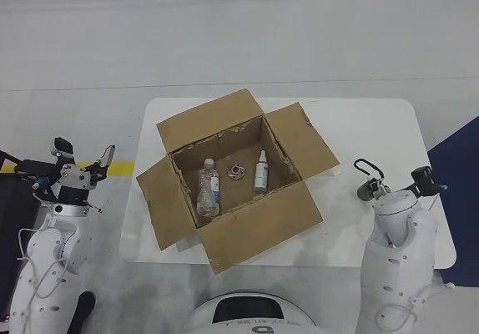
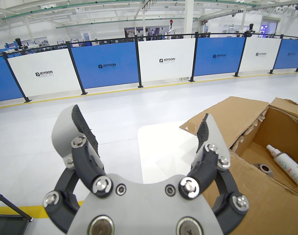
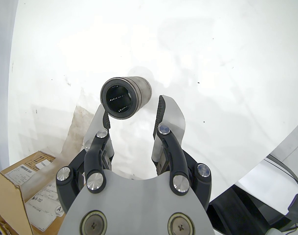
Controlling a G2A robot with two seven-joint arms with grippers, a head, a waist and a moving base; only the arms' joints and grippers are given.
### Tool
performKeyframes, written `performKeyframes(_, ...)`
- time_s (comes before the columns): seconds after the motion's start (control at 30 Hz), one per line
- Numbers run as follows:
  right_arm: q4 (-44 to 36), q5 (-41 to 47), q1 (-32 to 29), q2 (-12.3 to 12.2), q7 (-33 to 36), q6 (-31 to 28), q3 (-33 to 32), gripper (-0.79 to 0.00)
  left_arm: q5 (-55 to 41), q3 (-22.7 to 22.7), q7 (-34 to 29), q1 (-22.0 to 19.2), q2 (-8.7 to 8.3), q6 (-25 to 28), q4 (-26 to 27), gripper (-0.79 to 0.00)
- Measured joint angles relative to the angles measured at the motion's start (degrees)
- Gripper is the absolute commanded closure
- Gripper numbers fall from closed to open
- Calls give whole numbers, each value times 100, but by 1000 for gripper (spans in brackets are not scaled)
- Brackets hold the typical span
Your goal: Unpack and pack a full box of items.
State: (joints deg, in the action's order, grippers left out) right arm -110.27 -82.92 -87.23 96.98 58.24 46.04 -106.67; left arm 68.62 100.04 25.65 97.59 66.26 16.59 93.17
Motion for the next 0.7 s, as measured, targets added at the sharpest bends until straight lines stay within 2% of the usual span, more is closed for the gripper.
performKeyframes(0.4, 557, -806, 431, 233, 84, -84, -157, -329, 0, 0, 0, 0, 0, 0, 0, -785)
performKeyframes(0.5, 757, -969, 595, 253, 141, -140, -159, -246, 0, 0, 0, 0, 0, 0, 0, -785)
performKeyframes(0.57, 867, -1056, 698, 266, 163, -162, -187, -135, 0, 0, 0, 0, 0, 0, 0, -785)
performKeyframes(0.6, 899, -1089, 731, 271, 178, -179, -202, -6, 0, 0, 0, 0, 0, 0, 0, -785)
performKeyframes(0.7, 974, -1229, 813, 289, 231, -231, -276, 0, 0, 0, 0, 0, 0, 0, 0, -785)
